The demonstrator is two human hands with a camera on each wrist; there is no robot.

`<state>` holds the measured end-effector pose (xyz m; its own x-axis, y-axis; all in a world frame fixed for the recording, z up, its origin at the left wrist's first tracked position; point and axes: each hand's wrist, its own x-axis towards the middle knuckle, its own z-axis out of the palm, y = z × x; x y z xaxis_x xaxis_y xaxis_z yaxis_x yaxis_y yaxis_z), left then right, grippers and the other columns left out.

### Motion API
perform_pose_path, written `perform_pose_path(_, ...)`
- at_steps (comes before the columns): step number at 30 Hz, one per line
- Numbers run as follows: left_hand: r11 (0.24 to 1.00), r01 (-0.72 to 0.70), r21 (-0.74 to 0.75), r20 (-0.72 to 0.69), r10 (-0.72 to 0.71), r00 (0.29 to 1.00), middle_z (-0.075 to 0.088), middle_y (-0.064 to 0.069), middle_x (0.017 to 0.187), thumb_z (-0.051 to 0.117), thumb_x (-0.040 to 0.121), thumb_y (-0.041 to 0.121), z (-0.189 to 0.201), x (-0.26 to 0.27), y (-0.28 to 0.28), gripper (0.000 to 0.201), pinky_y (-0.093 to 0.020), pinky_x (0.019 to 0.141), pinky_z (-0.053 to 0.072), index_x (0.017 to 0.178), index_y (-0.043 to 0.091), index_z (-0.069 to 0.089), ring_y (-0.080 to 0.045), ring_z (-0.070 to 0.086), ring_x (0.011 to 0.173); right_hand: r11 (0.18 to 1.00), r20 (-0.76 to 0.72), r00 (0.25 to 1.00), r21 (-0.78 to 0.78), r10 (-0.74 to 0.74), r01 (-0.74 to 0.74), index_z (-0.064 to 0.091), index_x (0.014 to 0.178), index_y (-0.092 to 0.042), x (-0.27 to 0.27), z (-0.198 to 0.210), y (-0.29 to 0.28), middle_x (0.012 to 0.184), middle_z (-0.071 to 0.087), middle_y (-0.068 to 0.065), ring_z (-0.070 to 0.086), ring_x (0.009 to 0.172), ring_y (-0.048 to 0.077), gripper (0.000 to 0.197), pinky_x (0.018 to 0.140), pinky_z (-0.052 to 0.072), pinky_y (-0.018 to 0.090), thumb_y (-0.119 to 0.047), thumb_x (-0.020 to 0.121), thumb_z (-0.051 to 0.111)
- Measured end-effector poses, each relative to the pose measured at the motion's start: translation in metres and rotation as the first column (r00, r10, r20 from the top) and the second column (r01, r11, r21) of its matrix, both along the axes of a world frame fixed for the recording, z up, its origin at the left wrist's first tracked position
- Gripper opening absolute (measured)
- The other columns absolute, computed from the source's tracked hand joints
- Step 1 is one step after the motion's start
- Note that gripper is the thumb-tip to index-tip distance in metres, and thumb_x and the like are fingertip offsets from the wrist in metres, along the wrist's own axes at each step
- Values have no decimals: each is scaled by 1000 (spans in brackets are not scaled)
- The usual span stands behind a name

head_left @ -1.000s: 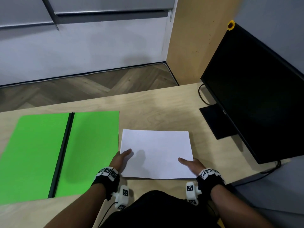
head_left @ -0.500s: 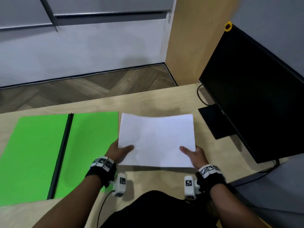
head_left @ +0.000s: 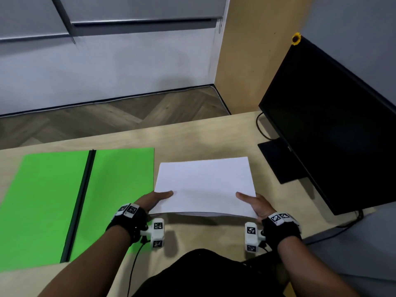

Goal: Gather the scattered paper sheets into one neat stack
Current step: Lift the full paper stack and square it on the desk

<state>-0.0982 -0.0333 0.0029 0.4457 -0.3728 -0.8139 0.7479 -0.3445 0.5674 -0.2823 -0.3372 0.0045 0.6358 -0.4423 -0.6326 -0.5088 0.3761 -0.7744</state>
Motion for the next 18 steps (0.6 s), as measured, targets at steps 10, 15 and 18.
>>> perform_pose_path(10,946,197,258,19,-209,978,74,-3,101,84,69,47,-31,-17,24,49,-31,85,52,106,17,70,-26,68,96,987,-142,989,157,46,-23,67,106,-7,-20,-15,11,94,74,3,71,78,16,20,65,54,21,-23,96,59)
perform_pose_path(15,950,202,238,65,-223,973,72,0,113,89,43,63,-73,-14,44,83,-40,102,48,111,20,69,-26,67,107,977,-133,987,204,87,-58,67,105,-2,-17,-8,10,92,74,6,71,67,11,16,56,53,17,-10,95,58)
perform_pose_path(18,955,206,213,92,-229,969,71,-2,115,93,40,46,-90,-11,50,76,-43,108,43,108,17,72,-24,66,109,979,-144,975,137,170,-150,59,125,4,-15,-20,10,105,73,13,72,79,20,49,69,55,28,-8,79,71)
